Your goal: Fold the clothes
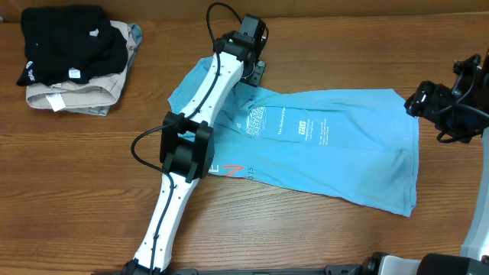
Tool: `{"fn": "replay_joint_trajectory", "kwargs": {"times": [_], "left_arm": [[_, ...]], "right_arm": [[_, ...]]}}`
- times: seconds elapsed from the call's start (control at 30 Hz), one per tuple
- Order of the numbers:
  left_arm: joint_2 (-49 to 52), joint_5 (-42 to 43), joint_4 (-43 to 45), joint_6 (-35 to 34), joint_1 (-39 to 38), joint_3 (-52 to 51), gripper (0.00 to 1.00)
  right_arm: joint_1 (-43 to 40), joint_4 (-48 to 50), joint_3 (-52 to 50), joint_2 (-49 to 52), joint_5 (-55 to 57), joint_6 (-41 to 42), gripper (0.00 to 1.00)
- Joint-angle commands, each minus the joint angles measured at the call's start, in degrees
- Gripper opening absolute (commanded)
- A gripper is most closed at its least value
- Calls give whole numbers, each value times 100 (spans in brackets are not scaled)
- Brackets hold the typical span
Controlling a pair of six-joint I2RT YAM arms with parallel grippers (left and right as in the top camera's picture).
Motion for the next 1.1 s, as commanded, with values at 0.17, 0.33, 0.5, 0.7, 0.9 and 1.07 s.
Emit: {"fn": "replay_joint_trajectory", "kwargs": {"times": [0.17, 0.33, 0.5, 0.7, 0.9, 1.07], "left_arm": [[-107, -72, 50, 66, -42, -216, 28], [-111, -153, 70, 66, -39, -149, 4], [-201, -647, -24, 57, -35, 363, 4], [-601, -693, -487, -232, -11, 1399, 4], [-1126, -693, -887, -304, 2, 2068, 4], [-1414, -695, -1207, -365, 26, 2092, 4]], "right_arm": [[39, 22, -37, -24, 2, -20, 86], [39, 28, -37, -24, 2, -17, 86], [39, 146, -37, -24, 4, -17, 86], [39, 498, -37, -20, 0, -15, 85], [39, 929, -37, 179, -9, 7, 85], [39, 1351, -37, 647, -24, 7, 85]]}}
